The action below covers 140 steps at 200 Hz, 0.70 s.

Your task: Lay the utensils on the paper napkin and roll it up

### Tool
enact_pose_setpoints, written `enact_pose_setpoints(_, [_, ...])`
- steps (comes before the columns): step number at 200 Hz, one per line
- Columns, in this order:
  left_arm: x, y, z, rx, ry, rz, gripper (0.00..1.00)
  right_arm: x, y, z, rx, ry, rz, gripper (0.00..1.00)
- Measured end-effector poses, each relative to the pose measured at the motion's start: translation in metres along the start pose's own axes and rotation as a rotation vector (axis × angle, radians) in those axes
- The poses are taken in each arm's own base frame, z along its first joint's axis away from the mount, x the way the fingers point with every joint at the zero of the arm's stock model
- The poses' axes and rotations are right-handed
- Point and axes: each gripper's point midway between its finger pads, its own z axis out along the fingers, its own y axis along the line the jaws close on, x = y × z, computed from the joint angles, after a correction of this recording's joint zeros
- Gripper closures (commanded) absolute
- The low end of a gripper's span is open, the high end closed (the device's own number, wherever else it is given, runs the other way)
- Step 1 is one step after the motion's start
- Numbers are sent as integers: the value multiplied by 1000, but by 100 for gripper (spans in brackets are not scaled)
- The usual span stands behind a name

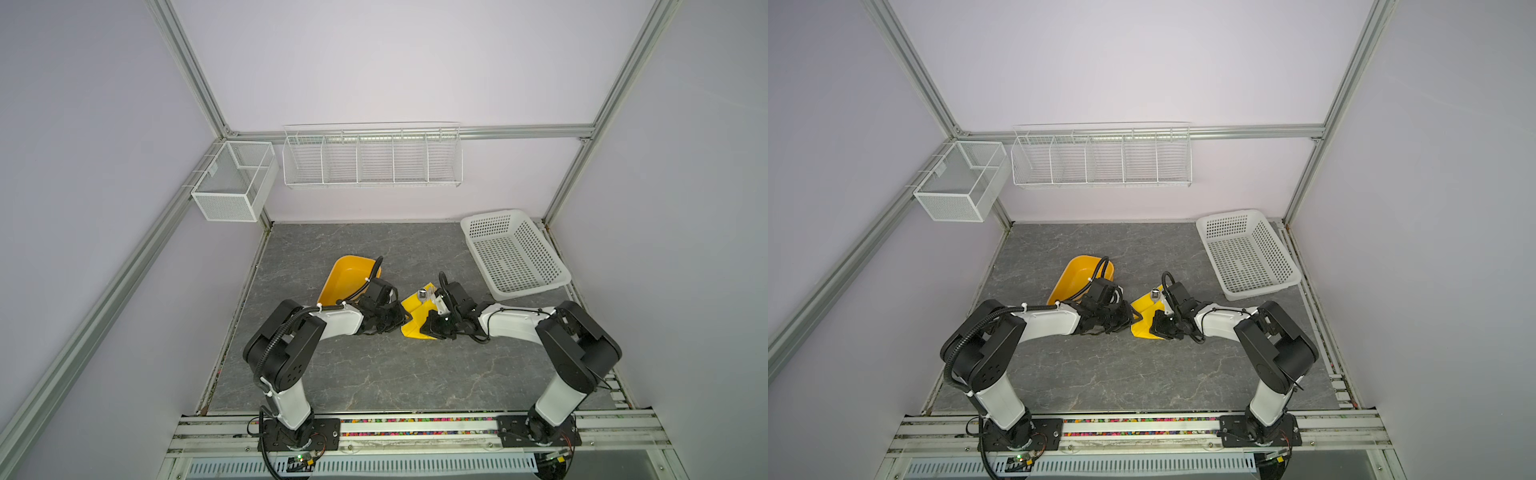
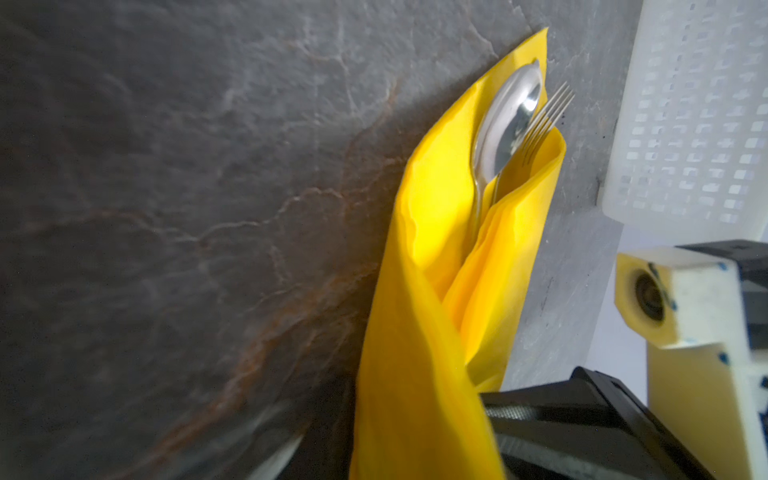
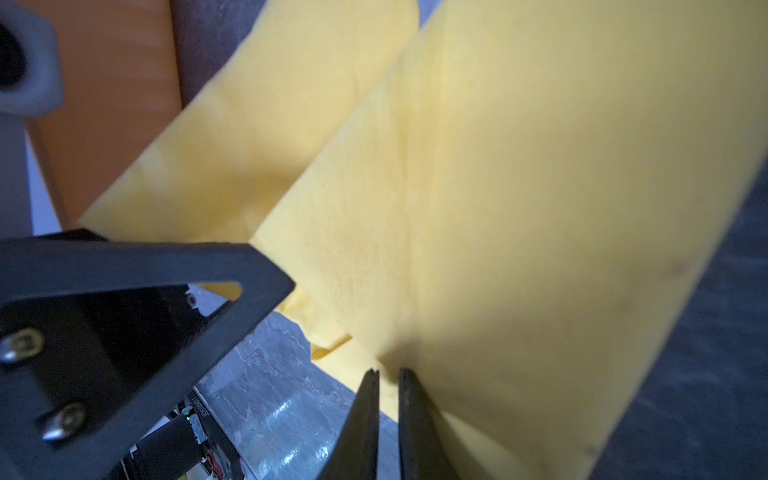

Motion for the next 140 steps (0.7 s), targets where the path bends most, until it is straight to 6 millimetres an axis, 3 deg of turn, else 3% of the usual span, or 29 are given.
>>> enact_pose_setpoints(49, [-4,-3,-2,24,-34,-11,92,0,0,0,0,0,1,85])
enact_pose_setpoints(108, [-6,-12,-5,65,-55,-4,92,-1,1,0,-4,-4,5,84])
enact_pose_setpoints(140, [-8,-20,-11,101,-79,7,80,0,0,-1,-6,-12,7,84])
